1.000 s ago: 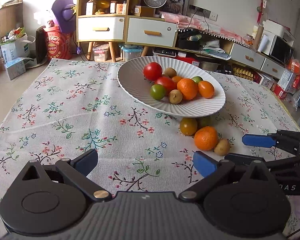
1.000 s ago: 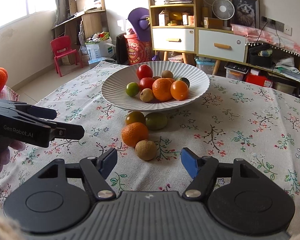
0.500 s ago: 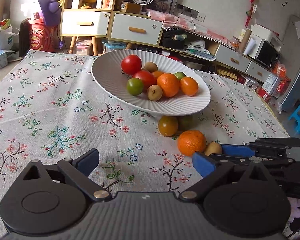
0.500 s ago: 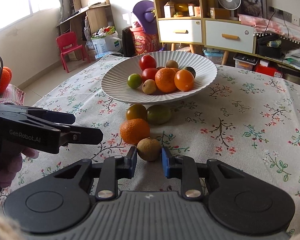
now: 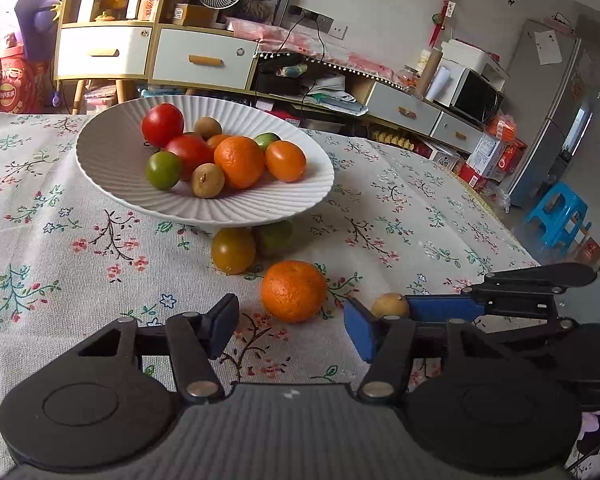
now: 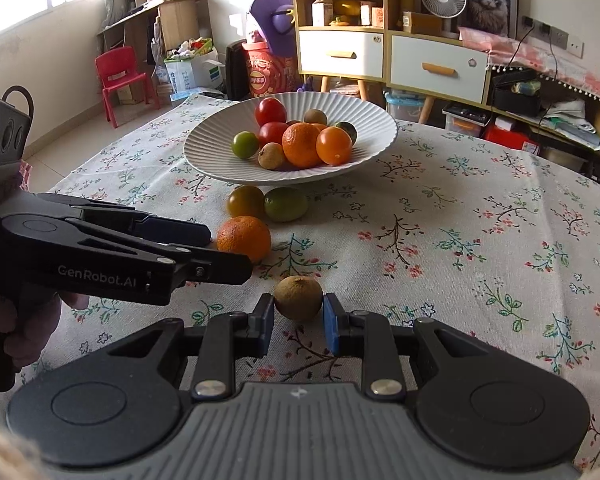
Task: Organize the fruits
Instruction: 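Grasp an orange mandarin with the left tool while the right tool grasps a brown kiwi, then lift the mandarin and kiwi and carry them over the white bowl, then open both tools to drop the mandarin and kiwi into the bowl, then withdraw both tools from the bowl toward the last fruits on the cloth, then grasp a yellow tomato with the left tool while the right tool grasps a green lime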
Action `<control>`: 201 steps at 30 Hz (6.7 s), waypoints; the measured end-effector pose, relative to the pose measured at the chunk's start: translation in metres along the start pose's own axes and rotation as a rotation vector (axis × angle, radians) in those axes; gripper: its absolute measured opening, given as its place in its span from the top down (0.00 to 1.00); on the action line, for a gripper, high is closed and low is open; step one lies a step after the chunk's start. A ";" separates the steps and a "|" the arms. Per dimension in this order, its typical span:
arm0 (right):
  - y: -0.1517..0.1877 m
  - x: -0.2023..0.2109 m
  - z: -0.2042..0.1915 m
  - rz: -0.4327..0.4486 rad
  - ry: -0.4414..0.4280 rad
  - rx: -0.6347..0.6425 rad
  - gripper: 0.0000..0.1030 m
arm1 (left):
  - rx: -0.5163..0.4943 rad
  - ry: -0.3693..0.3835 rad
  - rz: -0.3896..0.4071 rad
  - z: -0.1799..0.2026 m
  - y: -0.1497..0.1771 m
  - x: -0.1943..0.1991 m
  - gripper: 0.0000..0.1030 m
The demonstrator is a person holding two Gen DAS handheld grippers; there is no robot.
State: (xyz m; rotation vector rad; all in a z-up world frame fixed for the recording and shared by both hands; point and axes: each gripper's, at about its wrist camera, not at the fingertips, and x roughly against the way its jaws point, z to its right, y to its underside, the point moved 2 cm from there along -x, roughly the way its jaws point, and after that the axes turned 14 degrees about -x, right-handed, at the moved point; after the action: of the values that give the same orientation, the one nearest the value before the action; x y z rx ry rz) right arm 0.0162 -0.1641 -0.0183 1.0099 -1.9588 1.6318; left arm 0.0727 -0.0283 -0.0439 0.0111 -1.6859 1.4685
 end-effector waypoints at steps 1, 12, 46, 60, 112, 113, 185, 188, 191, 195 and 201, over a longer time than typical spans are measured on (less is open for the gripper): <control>0.000 0.000 0.000 -0.003 0.002 -0.001 0.77 | 0.000 0.001 0.001 0.001 0.000 -0.001 0.51; -0.001 -0.001 0.002 -0.002 0.012 -0.008 0.77 | -0.014 -0.011 -0.007 0.008 -0.007 -0.009 0.70; -0.050 0.002 0.011 0.072 -0.061 -0.193 0.77 | -0.008 -0.086 0.041 -0.007 -0.034 0.027 0.72; -0.082 -0.035 0.001 0.063 -0.091 -0.279 0.77 | -0.093 -0.048 0.001 -0.045 -0.057 -0.004 0.72; -0.074 -0.005 0.016 0.053 -0.082 -0.324 0.50 | -0.117 -0.073 0.007 -0.034 -0.057 0.025 0.30; -0.073 -0.003 0.017 0.051 -0.084 -0.324 0.49 | -0.117 -0.079 0.002 -0.033 -0.056 0.026 0.30; -0.008 -0.031 0.023 0.114 0.176 -0.101 0.00 | -0.062 -0.237 0.020 -0.009 -0.012 -0.008 0.80; -0.010 -0.032 0.020 0.112 0.172 -0.091 0.00 | -0.056 -0.250 0.003 -0.013 -0.009 0.001 0.80; -0.011 -0.034 0.015 0.109 0.157 -0.078 0.01 | -0.039 -0.264 -0.019 -0.019 -0.003 0.009 0.80; -0.014 -0.039 0.007 0.113 0.164 -0.038 0.02 | -0.048 -0.283 -0.032 -0.025 0.005 0.021 0.80; -0.019 -0.049 -0.013 0.129 0.157 0.016 0.10 | 0.002 -0.288 -0.053 -0.036 0.010 0.033 0.80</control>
State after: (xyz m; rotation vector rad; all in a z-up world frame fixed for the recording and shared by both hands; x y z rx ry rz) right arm 0.0606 -0.1391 -0.0370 0.7494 -1.9427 1.7416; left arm 0.0684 0.0207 -0.0353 0.2785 -1.8971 1.4831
